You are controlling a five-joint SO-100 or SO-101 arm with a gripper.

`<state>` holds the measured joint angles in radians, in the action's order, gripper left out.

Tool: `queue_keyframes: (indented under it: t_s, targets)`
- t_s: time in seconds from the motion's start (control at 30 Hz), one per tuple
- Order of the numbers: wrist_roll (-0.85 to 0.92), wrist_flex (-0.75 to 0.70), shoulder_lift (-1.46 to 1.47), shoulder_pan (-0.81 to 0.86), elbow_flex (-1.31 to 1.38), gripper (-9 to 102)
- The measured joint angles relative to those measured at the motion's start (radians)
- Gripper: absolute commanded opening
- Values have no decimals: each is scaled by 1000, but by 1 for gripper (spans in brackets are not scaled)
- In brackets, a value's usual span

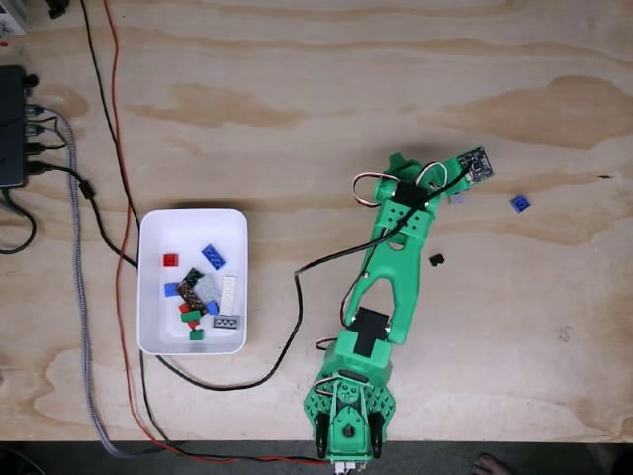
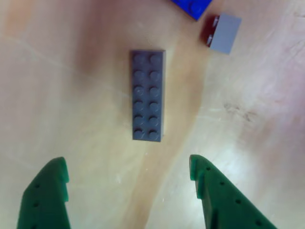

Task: Put all lego bricks in the bin.

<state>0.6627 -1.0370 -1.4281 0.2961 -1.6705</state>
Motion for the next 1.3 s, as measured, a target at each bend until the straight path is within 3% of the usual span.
queue_keyframes:
  t_s: [0.17, 0.43, 0.8, 0.87, 0.9, 1.1, 1.3]
  targets:
    - [21, 0, 94, 29, 60, 23]
    - [67, 26, 187, 43, 110, 0]
    - [-5, 29, 48, 26, 18, 0]
    - [-34, -6, -66, -31, 9, 17]
    - [-41, -18, -112, -49, 12, 19]
    - [-29, -140, -225, -138, 52, 26]
    - [130, -140, 23, 5, 106, 30]
